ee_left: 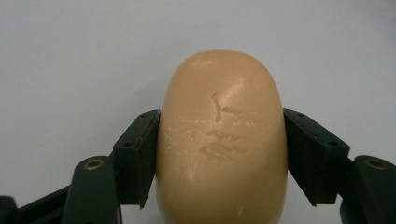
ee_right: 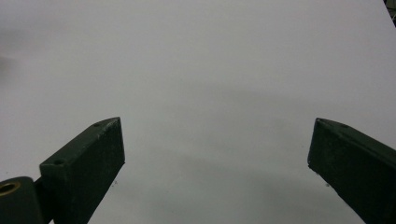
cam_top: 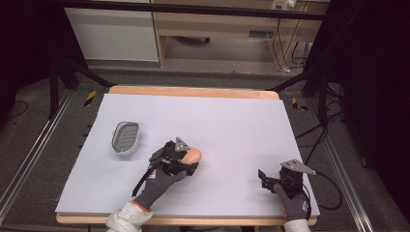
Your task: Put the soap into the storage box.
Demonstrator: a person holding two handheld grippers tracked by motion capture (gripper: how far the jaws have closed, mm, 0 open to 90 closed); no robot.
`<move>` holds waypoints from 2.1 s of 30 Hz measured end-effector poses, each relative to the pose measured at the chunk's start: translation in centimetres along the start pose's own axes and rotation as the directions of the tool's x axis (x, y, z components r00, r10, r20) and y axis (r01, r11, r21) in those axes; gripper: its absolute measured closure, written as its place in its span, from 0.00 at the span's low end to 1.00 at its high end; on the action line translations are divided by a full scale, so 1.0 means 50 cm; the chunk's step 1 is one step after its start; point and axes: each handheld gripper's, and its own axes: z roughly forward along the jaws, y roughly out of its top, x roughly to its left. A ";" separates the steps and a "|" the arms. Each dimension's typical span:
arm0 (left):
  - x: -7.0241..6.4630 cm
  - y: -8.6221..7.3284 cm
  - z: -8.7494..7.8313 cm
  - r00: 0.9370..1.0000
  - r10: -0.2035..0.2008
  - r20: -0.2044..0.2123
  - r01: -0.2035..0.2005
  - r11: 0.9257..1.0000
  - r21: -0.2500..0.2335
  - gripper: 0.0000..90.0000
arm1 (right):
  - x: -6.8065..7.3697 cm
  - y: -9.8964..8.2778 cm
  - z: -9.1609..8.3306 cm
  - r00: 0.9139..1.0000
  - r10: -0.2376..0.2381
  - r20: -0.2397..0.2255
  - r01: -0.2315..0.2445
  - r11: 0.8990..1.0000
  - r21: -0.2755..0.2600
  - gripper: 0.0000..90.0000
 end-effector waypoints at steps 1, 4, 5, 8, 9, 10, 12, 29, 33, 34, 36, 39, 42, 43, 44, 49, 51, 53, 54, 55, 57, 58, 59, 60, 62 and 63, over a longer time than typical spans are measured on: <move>0.002 -0.002 -0.006 1.000 -0.001 -0.005 0.001 1.000 -0.006 0.35 | 0.000 0.000 0.000 1.000 0.001 0.000 -0.001 1.000 0.000 0.05; 0.007 -0.008 -0.024 1.000 -0.006 -0.011 0.006 1.000 -0.018 0.35 | 0.000 0.000 0.000 1.000 0.000 0.001 0.000 1.000 0.000 0.05; 0.009 -0.011 -0.030 1.000 -0.013 -0.012 0.013 1.000 -0.022 0.35 | 0.000 0.000 0.000 1.000 0.002 0.001 -0.002 1.000 0.001 0.05; 0.017 -0.019 -0.045 1.000 -0.018 -0.022 0.017 0.999 -0.033 0.35 | 0.000 0.000 0.000 1.000 0.001 0.001 -0.001 1.000 0.001 0.05; 0.020 -0.021 -0.050 0.999 -0.022 -0.025 0.021 0.999 -0.036 0.35 | 0.000 0.000 0.000 1.000 0.002 0.001 -0.002 1.000 0.001 0.05; 0.022 -0.024 -0.054 0.999 -0.024 -0.028 0.023 0.999 -0.037 0.35 | 0.000 0.000 0.000 1.000 0.002 0.001 -0.002 1.000 0.001 0.05; 0.028 -0.029 -0.062 0.999 -0.031 -0.033 0.030 0.999 -0.044 0.35 | 0.000 0.000 -0.001 1.000 0.003 0.002 -0.003 1.000 0.001 0.05; 0.080 -0.066 -0.124 0.992 -0.110 -0.069 0.102 0.989 -0.111 0.35 | 0.000 -0.001 0.000 1.000 -0.011 0.005 0.011 1.000 0.001 0.05; 0.098 -0.070 -0.140 0.987 -0.135 -0.086 0.124 0.984 -0.132 0.35 | 0.003 0.000 0.000 1.000 -0.008 0.002 0.008 1.000 0.005 0.05; 0.102 -0.071 -0.143 0.986 -0.141 -0.088 0.128 0.982 -0.135 0.35 | 0.003 0.000 0.000 1.000 -0.015 0.004 0.015 1.000 0.003 0.05; 0.112 -0.072 -0.149 0.984 -0.149 -0.098 0.135 0.981 -0.142 0.35 | 0.003 0.000 0.001 1.000 -0.015 0.002 0.015 1.000 0.004 0.05; 0.125 -0.072 -0.158 0.980 -0.166 -0.110 0.148 0.976 -0.157 0.35 | 0.004 0.000 0.001 1.000 -0.013 0.002 0.013 1.000 0.005 0.05; 0.140 -0.073 -0.170 0.975 -0.186 -0.121 0.163 0.970 -0.179 0.35 | 0.005 0.000 0.002 1.000 -0.014 0.001 0.014 1.000 0.005 0.05; 0.144 -0.073 -0.173 0.973 -0.191 -0.127 0.167 0.969 -0.184 0.35 | 0.005 0.000 0.002 1.000 -0.015 0.001 0.015 1.000 0.007 0.05; 0.150 -0.073 -0.178 0.972 -0.195 -0.133 0.168 0.968 -0.186 0.35 | 0.006 0.000 0.002 1.000 -0.013 -0.002 0.013 1.000 0.008 0.05; 0.178 -0.079 -0.194 0.960 -0.234 -0.153 0.199 0.957 -0.212 0.35 | 0.007 0.000 0.004 1.000 -0.017 -0.001 0.017 1.000 0.008 0.05; 0.191 -0.082 -0.198 0.955 -0.252 -0.159 0.215 0.952 -0.219 0.35 | 0.007 0.000 0.004 1.000 -0.016 -0.003 0.016 1.000 0.009 0.05; 0.200 -0.085 -0.200 0.950 -0.261 -0.170 0.221 0.950 -0.222 0.35 | 0.007 0.000 0.005 1.000 -0.020 -0.003 0.020 1.000 0.009 0.05; 0.205 -0.086 -0.200 0.948 -0.266 -0.175 0.225 0.949 -0.223 0.35 | 0.007 0.000 0.005 1.000 -0.021 -0.002 0.021 1.000 0.008 0.05; 0.210 -0.087 -0.200 0.946 -0.270 -0.181 0.228 0.948 -0.223 0.35 | 0.007 0.000 0.005 1.000 -0.020 -0.003 0.020 1.000 0.009 0.05; 0.219 -0.090 -0.200 0.943 -0.280 -0.183 0.237 0.945 -0.225 0.35 | 0.007 0.001 0.006 1.000 -0.018 -0.003 0.018 1.000 0.009 0.05; 0.223 -0.091 -0.200 0.941 -0.283 -0.188 0.239 0.944 -0.226 0.35 | 0.008 0.001 0.006 1.000 -0.014 -0.004 0.014 1.000 0.010 0.05; 0.227 -0.091 -0.200 0.939 -0.283 -0.194 0.239 0.945 -0.223 0.35 | 0.008 0.001 0.006 1.000 -0.014 -0.005 0.014 1.000 0.010 0.05; 0.232 -0.092 -0.199 0.936 -0.290 -0.199 0.244 0.943 -0.225 0.35 | 0.008 0.001 0.006 1.000 -0.012 -0.007 0.012 1.000 0.011 0.05; 0.240 -0.094 -0.198 0.933 -0.296 -0.205 0.250 0.942 -0.223 0.35 | 0.008 0.001 0.006 1.000 -0.008 -0.011 0.008 1.000 0.013 0.05; 0.244 -0.095 -0.197 0.930 -0.303 -0.207 0.256 0.940 -0.225 0.35 | 0.007 0.001 0.006 1.000 -0.011 -0.009 0.011 1.000 0.012 0.05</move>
